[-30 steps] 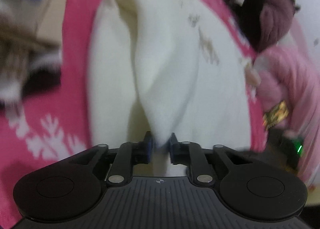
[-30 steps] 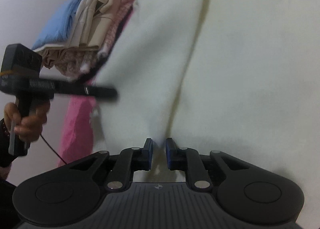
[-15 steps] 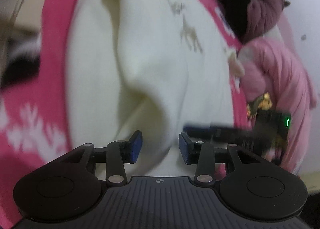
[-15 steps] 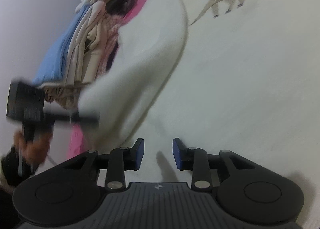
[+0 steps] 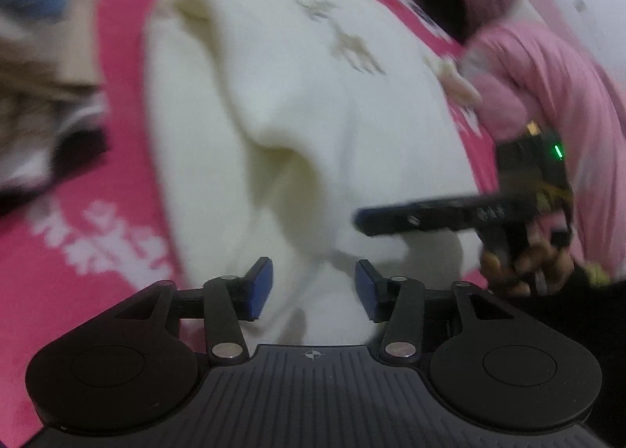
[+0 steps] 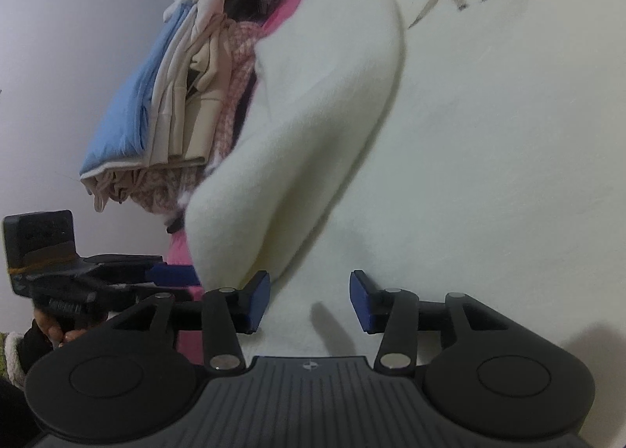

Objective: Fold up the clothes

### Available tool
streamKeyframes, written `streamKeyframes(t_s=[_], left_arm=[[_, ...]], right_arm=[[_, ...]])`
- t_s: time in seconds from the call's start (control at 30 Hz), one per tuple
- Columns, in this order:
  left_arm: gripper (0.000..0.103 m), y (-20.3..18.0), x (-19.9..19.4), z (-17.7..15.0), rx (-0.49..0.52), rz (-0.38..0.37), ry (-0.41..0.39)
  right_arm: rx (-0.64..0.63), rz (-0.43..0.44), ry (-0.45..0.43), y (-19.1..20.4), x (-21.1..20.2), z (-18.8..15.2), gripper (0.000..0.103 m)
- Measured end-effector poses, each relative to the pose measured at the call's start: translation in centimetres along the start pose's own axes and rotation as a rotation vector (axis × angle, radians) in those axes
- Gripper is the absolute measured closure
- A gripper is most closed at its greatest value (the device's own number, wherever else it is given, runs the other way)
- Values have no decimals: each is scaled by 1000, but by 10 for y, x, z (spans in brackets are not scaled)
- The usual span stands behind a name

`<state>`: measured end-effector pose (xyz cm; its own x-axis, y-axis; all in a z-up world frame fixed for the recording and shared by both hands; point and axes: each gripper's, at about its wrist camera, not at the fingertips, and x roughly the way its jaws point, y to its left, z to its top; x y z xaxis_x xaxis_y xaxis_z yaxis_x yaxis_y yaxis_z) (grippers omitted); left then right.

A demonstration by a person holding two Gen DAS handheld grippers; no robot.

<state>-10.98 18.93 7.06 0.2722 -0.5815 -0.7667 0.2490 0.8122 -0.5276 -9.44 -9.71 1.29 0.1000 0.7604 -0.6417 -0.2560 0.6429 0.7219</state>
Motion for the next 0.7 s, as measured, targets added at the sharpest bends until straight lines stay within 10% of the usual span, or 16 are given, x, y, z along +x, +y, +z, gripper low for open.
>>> streamKeyframes(t_s=[0.23, 0.4, 0.7], left_arm=[[45, -14, 29, 7, 136, 141, 19], [77, 6, 23, 11, 5, 115, 5], [94, 61, 13, -15, -661, -621, -147]], right_arm=[[25, 5, 1, -4, -2, -4, 55], [22, 7, -2, -4, -1, -4, 55], [15, 4, -13, -2, -5, -3, 55]])
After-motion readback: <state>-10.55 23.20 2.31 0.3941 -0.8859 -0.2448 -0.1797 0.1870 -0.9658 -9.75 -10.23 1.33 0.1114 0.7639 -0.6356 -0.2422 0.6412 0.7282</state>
